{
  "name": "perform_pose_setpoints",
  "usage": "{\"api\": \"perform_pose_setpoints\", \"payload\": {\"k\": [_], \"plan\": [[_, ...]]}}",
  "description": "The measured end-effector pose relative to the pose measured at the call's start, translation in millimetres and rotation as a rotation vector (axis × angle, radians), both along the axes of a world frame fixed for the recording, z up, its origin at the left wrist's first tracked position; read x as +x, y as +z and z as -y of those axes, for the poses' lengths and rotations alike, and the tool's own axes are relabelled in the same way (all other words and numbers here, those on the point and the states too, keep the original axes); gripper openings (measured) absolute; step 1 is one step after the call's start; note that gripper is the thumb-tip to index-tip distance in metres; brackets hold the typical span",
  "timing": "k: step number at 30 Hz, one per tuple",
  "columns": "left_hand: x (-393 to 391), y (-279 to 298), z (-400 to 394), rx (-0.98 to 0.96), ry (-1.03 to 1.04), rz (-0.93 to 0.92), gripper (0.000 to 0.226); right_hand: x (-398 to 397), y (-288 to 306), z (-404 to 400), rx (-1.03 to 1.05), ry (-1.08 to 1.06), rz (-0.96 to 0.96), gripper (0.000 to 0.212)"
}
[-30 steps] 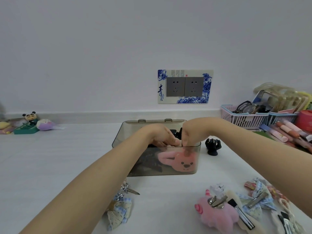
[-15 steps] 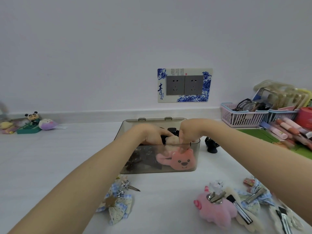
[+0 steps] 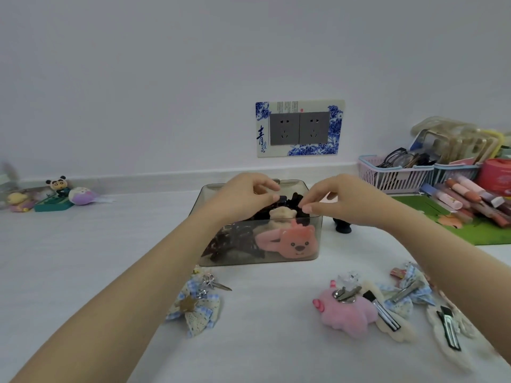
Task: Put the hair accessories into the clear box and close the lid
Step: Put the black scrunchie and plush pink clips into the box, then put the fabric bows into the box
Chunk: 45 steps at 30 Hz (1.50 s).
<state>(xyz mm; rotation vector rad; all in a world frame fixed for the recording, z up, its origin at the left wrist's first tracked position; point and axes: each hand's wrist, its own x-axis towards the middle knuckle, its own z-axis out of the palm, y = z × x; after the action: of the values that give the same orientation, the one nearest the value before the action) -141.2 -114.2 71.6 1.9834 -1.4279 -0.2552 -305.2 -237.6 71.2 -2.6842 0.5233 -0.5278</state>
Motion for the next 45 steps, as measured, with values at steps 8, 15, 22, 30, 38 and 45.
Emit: {"api": "perform_pose_setpoints", "payload": {"k": [8, 15, 22, 30, 38, 45], "plan": [[-59.0, -39.6, -39.8, 0.062, -0.218, 0.015, 0.013, -71.8, -41.0, -25.4, 0.133, 0.091, -0.283, 0.034], [-81.8, -72.1, -34.7, 0.285, -0.37, 0.023, 0.043, -83.8, -71.3, -23.8, -0.019, 0.161, -0.345, 0.055], [-70.8, -63.6, -32.3, 0.096, -0.318, -0.082, 0.038, -73.3, -73.5, -26.4, 0.013, 0.123, -0.11, 0.035], [-31.5, -19.6, -29.2, -0.193, -0.23, -0.302, 0.027, -24.7, -35.3, -34.3, 0.398, 0.113, 0.34, 0.03], [19.8, 6.1, 8.7, -0.145, -0.052, -0.268, 0.012, 51.1, -7.7, -4.2, 0.395, -0.073, 0.342, 0.031], [56.2, 3.3, 38.0, 0.201, -0.021, 0.054, 0.035, 92.4, -5.1, 16.0, 0.208, -0.024, 0.058, 0.03]]}}
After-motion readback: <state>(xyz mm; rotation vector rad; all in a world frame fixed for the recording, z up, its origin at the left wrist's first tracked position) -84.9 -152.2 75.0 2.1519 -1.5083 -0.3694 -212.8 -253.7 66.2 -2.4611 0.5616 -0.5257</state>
